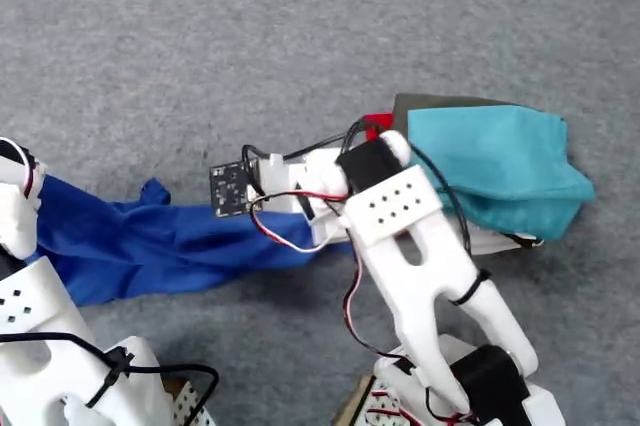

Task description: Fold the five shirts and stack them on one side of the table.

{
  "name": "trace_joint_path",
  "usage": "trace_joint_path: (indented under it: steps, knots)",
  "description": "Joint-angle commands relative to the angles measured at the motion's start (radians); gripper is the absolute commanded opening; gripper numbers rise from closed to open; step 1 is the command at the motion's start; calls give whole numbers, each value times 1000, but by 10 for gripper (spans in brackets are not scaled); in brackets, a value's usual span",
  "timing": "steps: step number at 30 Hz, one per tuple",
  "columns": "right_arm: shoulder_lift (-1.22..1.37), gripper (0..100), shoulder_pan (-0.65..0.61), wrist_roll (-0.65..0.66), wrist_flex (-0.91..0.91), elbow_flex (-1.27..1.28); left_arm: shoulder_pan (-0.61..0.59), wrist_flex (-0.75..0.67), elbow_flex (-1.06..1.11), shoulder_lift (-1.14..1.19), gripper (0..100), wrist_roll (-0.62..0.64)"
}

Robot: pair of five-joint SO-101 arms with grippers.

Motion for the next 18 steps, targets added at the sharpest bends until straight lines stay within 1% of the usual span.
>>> trace_joint_path:
  steps: [1,5,8,10,14,16,18]
  knots:
    - [-42,68,-22,-35,-117,93,6,-3,5,-15,19,11]
    - [-4,69,-12,-92,-287,191,5,-5,18,-13,19,9]
    - [82,69,21,-215,-456,188,5,-5,20,-8,19,9]
    - [139,69,50,-282,-532,145,6,-5,26,-5,19,11]
    - [228,72,84,-293,-551,33,11,-74,109,-5,19,35]
    - [257,103,101,-293,-546,-21,9,-84,124,-12,19,35]
    - [277,154,119,-285,-522,-81,9,-86,130,-13,19,37]
